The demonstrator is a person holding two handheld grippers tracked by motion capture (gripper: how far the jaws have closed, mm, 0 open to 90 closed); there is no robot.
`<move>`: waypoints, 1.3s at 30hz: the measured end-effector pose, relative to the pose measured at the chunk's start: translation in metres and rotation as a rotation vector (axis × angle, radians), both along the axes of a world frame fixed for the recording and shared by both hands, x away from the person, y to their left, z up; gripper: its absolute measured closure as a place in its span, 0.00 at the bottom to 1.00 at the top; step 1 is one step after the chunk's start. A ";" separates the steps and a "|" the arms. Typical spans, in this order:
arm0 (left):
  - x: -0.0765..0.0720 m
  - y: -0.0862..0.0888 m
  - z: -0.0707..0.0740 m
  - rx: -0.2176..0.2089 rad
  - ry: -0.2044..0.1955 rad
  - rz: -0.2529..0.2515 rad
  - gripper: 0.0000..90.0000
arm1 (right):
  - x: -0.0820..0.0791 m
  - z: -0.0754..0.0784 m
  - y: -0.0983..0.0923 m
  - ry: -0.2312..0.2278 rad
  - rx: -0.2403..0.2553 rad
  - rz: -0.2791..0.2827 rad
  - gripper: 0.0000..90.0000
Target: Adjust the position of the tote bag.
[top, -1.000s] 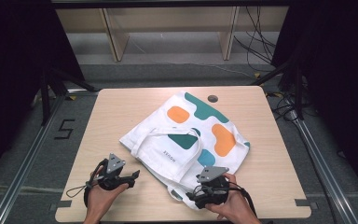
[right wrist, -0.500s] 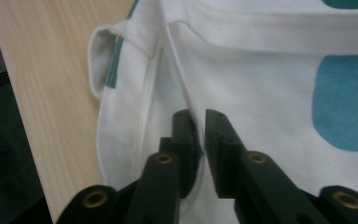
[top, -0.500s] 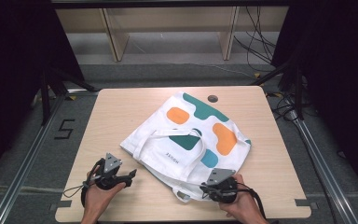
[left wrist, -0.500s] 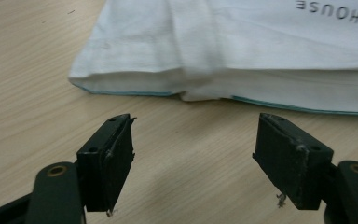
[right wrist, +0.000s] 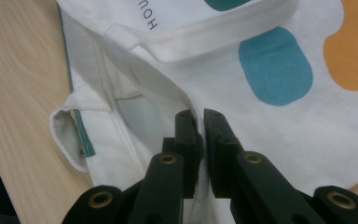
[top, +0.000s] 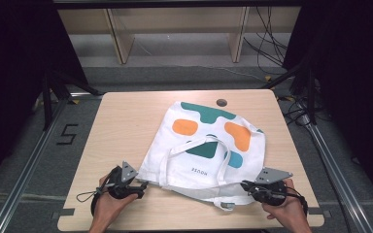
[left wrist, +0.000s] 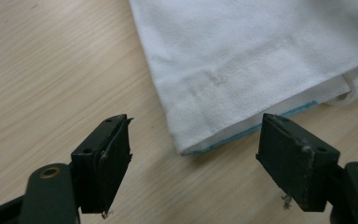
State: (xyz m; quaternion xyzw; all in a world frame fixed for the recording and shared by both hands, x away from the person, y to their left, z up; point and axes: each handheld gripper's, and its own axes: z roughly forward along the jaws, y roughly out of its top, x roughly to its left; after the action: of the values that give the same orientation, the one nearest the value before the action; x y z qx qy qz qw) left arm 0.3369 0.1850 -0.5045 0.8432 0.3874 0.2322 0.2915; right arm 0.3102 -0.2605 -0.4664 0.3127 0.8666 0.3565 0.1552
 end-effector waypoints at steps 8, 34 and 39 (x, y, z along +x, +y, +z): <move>0.013 -0.010 -0.003 0.025 -0.023 -0.009 0.29 | 0.001 -0.004 0.003 -0.013 -0.027 -0.015 0.79; 0.021 -0.035 0.011 0.002 -0.161 -0.215 0.90 | 0.009 -0.019 0.004 0.049 -0.099 -0.028 0.70; 0.010 -0.045 0.007 0.015 -0.113 -0.272 0.96 | 0.012 -0.020 -0.004 0.033 -0.126 -0.053 0.70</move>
State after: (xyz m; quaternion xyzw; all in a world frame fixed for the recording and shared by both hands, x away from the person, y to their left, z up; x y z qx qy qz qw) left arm 0.3474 0.1404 -0.4976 0.8757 0.2510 0.2404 0.3352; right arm 0.3226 -0.2640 -0.4864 0.3311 0.8812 0.2915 0.1696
